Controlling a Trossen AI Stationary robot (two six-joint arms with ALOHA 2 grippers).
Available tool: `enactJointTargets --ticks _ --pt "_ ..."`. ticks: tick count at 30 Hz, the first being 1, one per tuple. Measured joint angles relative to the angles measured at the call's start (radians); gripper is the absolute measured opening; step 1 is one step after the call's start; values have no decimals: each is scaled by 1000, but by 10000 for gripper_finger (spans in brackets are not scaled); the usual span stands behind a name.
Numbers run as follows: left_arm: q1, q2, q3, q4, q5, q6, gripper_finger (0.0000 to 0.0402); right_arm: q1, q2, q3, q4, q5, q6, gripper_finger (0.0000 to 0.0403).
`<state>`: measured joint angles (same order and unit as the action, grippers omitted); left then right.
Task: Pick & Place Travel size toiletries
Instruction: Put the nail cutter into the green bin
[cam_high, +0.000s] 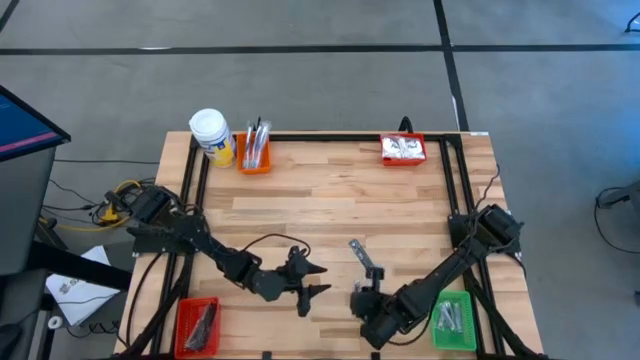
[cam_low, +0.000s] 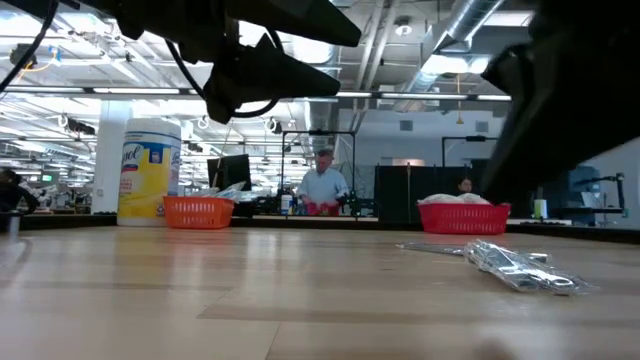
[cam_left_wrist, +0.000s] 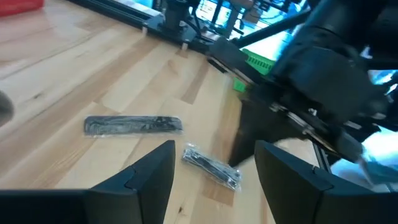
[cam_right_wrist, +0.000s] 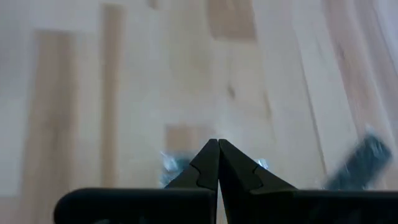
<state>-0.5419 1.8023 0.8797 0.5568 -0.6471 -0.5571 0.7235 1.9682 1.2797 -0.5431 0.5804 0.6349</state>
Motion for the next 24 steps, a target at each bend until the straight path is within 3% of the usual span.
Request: enactJointTargets --ticks 8,17,24 --pt "57 0 0 1 80 14 213 2 0 0 -257 -16 315 0" --pt "103 0 0 8 106 53 213 2 40 5 -102 -204 278 0" --pt "109 0 -1 14 125 55 213 -11 61 5 -94 -203 246 0"
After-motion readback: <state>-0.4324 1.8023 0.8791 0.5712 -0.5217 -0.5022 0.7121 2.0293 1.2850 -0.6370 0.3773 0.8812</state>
